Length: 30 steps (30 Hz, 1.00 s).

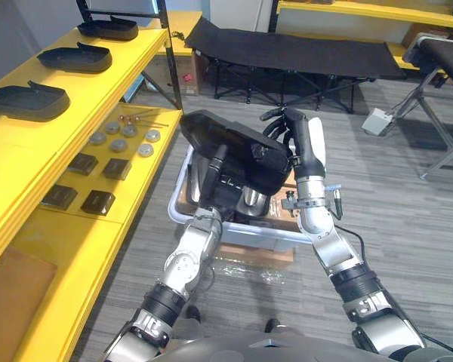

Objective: Walk over and take three plastic housings, then place them on the shelf

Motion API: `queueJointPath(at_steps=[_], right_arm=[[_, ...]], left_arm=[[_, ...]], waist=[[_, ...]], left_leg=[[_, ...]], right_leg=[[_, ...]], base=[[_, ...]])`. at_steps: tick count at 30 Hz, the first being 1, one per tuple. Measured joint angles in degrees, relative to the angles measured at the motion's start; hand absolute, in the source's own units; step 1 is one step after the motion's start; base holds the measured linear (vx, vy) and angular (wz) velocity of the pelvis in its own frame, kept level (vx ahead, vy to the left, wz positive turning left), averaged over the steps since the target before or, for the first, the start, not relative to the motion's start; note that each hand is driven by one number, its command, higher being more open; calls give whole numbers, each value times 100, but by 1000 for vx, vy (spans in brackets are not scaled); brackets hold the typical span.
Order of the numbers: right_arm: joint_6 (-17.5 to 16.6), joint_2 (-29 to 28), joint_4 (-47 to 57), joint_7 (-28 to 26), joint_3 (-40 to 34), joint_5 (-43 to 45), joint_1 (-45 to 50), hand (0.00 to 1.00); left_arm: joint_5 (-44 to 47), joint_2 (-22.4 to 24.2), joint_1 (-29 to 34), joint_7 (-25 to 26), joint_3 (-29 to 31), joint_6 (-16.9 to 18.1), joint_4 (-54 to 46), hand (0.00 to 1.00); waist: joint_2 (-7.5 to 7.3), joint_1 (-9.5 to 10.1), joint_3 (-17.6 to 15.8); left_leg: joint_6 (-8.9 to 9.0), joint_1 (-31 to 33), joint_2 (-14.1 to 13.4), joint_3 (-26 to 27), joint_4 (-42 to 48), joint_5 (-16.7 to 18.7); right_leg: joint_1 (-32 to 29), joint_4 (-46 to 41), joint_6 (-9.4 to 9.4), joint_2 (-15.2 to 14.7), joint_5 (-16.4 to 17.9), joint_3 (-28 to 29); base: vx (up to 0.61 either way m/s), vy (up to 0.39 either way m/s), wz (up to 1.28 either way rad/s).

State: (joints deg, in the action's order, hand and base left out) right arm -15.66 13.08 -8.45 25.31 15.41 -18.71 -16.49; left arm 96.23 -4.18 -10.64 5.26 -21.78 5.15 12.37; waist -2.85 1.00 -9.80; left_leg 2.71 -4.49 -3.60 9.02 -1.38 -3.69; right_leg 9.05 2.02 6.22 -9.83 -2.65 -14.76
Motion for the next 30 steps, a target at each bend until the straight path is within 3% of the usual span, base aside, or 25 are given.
queueJointPath(at_steps=[8, 13, 24, 25, 30], right_arm=[[-141, -191, 66, 13, 333, 227, 264, 0], [-84, -459, 179, 219, 438, 448, 477, 0], [-87, -682, 277, 286, 536, 665, 931, 0], [-88, -684, 277, 284, 541, 665, 989, 100], [-92, -681, 310, 124, 598, 664, 1484, 100]], left_arm=[[201, 7, 1, 14, -117, 154, 13, 0], [476, 72, 8, -70, -427, 614, 20, 0], [650, 253, 364, -307, -637, 988, 21, 0], [606, 279, 427, -306, -637, 1008, 21, 0], [85, 525, 590, -147, -385, 1109, 11, 0]], waist=[[-110, -126, 115], [-117, -135, 130], [-143, -159, 174], [-140, -161, 176], [-124, -145, 187]], left_leg=[[4, -30, 4, 19, -52, -9], [-1, -99, 9, 47, -161, -62], [8, -205, 24, 137, -338, -124], [8, -205, 23, 145, -338, -125], [9, -206, 20, 132, -338, -125]], right_leg=[[5, 22, 0, 0, 0, 11], [7, 23, 0, 0, 1, 29], [-54, -45, -28, -4, 35, 47], [-89, -81, -45, -5, 54, 50], [-106, -118, -62, -6, 94, 25]], base=[[0, 0, 0], [-7, 1, -1], [0, 2, -3], [-11, 1, -4], [0, 0, 0]])
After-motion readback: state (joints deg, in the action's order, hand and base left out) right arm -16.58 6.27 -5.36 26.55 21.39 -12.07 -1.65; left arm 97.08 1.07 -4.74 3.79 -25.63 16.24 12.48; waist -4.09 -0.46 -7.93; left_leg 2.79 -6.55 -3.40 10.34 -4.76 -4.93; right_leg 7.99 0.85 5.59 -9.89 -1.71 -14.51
